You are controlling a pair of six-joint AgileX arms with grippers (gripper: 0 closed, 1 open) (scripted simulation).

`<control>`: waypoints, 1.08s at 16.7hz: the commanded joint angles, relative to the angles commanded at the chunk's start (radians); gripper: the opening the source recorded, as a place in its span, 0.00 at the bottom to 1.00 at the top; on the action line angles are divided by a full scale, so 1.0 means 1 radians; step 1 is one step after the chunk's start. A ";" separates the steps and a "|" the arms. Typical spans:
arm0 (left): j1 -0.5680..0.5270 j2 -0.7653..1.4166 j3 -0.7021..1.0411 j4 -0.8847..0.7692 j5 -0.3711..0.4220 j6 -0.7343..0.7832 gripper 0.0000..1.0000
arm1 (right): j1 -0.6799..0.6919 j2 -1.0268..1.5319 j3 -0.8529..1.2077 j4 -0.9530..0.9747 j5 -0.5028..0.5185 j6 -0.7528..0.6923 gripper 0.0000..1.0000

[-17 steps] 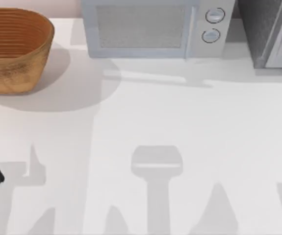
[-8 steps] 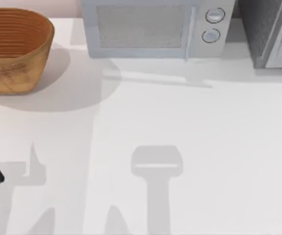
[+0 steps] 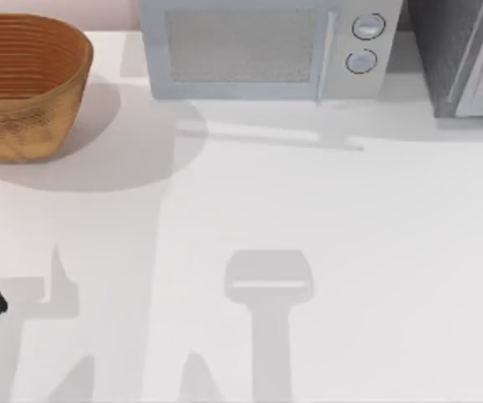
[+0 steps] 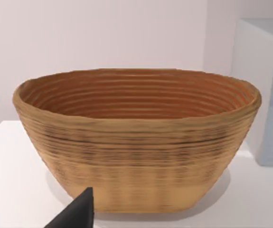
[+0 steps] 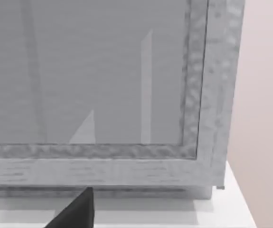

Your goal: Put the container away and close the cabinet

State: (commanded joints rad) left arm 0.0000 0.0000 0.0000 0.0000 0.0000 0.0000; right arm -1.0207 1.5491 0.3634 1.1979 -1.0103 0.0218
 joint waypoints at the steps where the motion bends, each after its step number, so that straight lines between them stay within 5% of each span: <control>1: 0.000 0.000 0.000 0.000 0.000 0.000 1.00 | 0.000 0.000 0.001 -0.001 0.000 0.000 1.00; 8: 0.000 0.000 0.000 0.000 0.000 0.000 1.00 | -0.023 -0.012 0.278 -0.285 -0.024 0.006 1.00; 18: 0.000 0.000 0.000 0.000 0.000 0.000 1.00 | -0.035 -0.116 1.046 -1.229 -0.040 0.008 1.00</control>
State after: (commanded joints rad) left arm 0.0000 0.0000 0.0000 0.0000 0.0000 0.0000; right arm -1.0555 1.4336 1.4099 -0.0307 -1.0504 0.0301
